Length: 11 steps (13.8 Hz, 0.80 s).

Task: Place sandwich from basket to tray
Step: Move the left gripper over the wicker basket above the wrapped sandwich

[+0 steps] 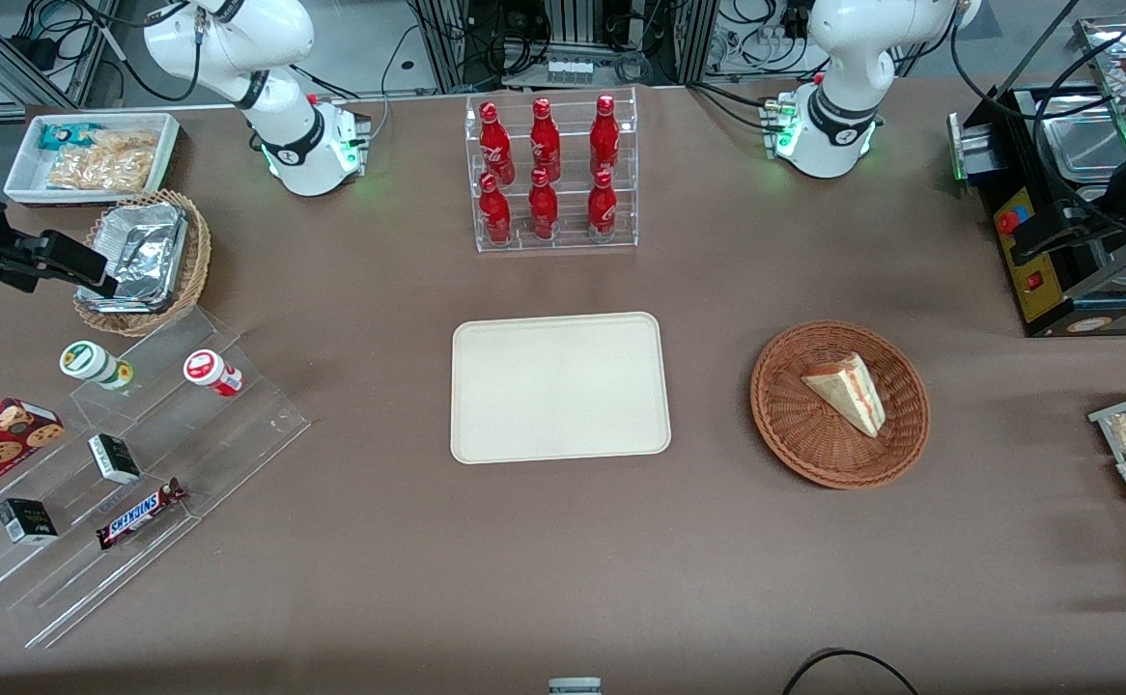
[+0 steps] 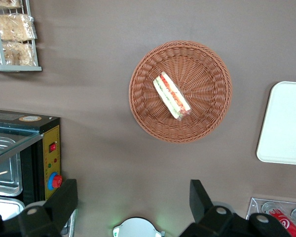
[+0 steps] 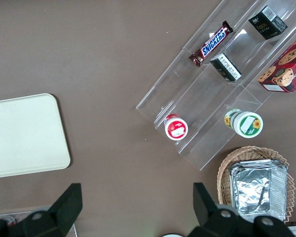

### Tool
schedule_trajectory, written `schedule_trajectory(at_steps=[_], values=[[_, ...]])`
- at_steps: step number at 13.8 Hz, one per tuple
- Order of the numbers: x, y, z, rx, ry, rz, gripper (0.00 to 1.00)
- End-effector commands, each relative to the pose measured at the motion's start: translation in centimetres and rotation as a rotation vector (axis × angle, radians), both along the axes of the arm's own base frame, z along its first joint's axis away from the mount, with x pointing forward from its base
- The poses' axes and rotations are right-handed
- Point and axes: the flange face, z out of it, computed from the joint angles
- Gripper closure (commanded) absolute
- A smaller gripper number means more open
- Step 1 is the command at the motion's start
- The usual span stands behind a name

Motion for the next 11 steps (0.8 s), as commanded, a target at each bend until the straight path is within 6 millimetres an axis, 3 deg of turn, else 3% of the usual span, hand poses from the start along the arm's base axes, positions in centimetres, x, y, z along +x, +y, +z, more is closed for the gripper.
schedule_trajectory(at_steps=[1,4,7,11], values=[[0.0,-0.1,0.5,-0.013,0.002,-0.008,0.0],[1.1,-0.7,-1.4,-0.018,0.022,-0.016,0.0],[2.3,-2.3,-7.2,-0.016,0.074,-0.026,0.0],[1.7,-2.7,-17.1,-0.004,0.017,0.014,0.0]])
